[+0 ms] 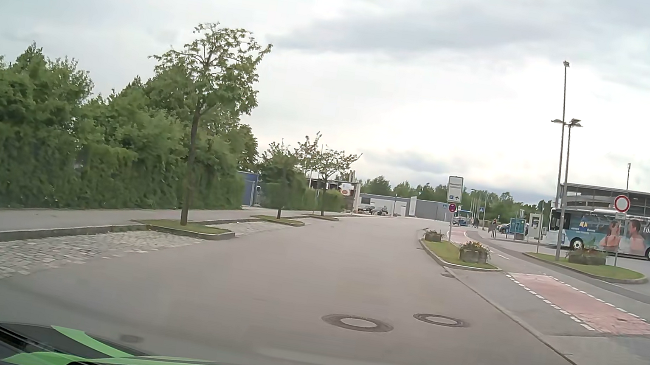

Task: Follow the waypoints while adhering to traffic rules and regulations

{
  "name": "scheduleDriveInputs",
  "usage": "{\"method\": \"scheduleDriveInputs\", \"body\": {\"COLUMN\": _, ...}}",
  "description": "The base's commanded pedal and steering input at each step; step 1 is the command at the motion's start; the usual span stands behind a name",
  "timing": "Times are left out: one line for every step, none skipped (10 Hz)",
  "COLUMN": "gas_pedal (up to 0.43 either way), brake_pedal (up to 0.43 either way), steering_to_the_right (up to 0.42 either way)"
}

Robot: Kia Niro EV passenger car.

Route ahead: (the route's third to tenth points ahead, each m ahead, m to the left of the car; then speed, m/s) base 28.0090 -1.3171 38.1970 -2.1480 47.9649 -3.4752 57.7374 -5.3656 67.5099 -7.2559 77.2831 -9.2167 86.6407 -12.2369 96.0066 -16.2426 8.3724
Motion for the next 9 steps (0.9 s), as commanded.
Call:
{"method": "scheduleDriveInputs", "body": {"gas_pedal": 0.028, "brake_pedal": 0.0, "steering_to_the_right": 0.006}}
{"method": "scheduleDriveInputs", "body": {"gas_pedal": 0.028, "brake_pedal": 0.0, "steering_to_the_right": 0.008}}
{"method": "scheduleDriveInputs", "body": {"gas_pedal": 0.039, "brake_pedal": 0.0, "steering_to_the_right": 0.013}}
{"method": "scheduleDriveInputs", "body": {"gas_pedal": 0.039, "brake_pedal": 0.0, "steering_to_the_right": 0.017}}
{"method": "scheduleDriveInputs", "body": {"gas_pedal": 0.039, "brake_pedal": 0.0, "steering_to_the_right": 0.019}}
{"method": "scheduleDriveInputs", "body": {"gas_pedal": 0.039, "brake_pedal": 0.0, "steering_to_the_right": 0.019}}
{"method": "scheduleDriveInputs", "body": {"gas_pedal": 0.047, "brake_pedal": 0.0, "steering_to_the_right": 0.02}}
{"method": "scheduleDriveInputs", "body": {"gas_pedal": 0.047, "brake_pedal": 0.0, "steering_to_the_right": 0.019}}
{"method": "scheduleDriveInputs", "body": {"gas_pedal": 0.047, "brake_pedal": 0.0, "steering_to_the_right": 0.02}}
